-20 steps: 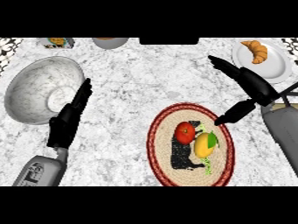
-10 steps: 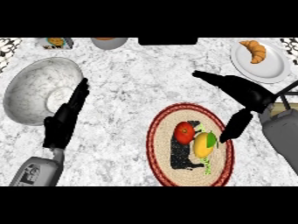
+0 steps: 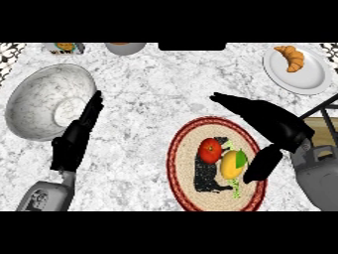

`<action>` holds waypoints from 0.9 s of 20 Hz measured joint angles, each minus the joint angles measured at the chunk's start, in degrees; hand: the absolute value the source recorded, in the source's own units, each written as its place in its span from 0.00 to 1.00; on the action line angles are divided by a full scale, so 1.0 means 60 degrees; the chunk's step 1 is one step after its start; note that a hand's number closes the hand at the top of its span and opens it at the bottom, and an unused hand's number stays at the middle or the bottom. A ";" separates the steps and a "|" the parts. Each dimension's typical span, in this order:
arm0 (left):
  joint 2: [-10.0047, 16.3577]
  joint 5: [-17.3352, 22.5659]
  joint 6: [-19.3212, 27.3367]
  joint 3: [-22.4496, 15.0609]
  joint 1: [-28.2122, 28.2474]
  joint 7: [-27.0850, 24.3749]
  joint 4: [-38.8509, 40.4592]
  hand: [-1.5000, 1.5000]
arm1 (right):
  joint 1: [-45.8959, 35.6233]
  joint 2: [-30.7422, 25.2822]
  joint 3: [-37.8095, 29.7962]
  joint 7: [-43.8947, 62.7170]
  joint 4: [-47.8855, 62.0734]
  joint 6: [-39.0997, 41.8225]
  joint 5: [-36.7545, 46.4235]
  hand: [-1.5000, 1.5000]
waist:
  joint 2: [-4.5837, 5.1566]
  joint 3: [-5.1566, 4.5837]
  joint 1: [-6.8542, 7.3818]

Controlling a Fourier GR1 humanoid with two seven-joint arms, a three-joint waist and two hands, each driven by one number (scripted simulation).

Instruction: Pick the tomato from the placemat and place it in the tiered shelf

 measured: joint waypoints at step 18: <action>-0.0568 -0.0654 -0.0605 0.0765 -0.0140 -0.0277 0.0491 0.50 | 0.1120 0.1858 -0.0441 0.0236 -0.0716 0.0607 0.2343 0.00 | 0.0019 0.0004 0.0029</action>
